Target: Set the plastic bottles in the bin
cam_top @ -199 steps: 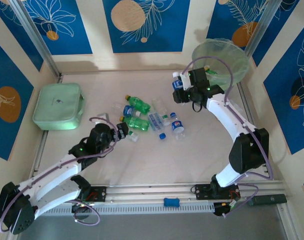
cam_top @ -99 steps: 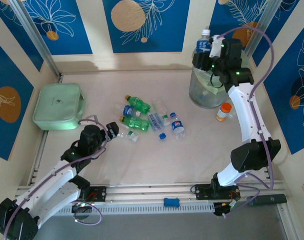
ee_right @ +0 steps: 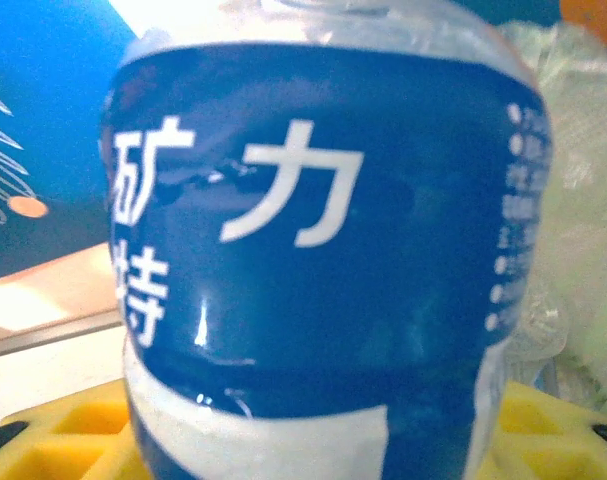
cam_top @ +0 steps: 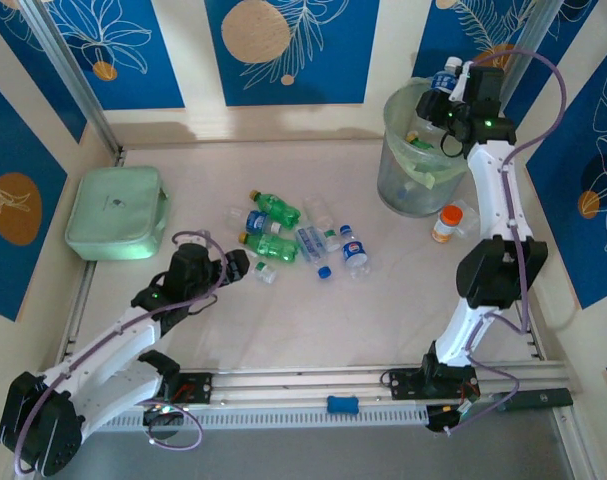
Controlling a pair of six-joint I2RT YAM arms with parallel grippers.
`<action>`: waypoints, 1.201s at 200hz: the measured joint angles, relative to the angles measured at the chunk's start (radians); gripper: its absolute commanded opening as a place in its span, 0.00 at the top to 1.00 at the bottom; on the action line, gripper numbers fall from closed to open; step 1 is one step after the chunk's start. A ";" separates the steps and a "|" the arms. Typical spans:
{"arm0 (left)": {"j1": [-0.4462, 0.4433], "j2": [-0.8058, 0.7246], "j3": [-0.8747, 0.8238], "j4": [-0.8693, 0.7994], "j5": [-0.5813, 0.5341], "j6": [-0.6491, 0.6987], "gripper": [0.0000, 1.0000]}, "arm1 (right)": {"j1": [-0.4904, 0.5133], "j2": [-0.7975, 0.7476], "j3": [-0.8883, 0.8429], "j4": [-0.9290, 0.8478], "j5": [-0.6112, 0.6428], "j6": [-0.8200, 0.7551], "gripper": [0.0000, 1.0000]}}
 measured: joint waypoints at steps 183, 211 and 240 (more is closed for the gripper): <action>0.000 -0.013 0.005 -0.011 0.039 -0.002 0.01 | 0.091 -0.224 -0.122 -0.062 -0.024 0.017 0.14; 0.000 0.010 0.005 0.000 0.050 -0.002 0.01 | 0.185 -0.399 -0.326 0.003 -0.027 0.006 0.12; 0.002 0.062 0.006 0.032 0.068 -0.008 0.01 | 0.255 -0.513 -0.507 0.035 -0.047 0.011 0.11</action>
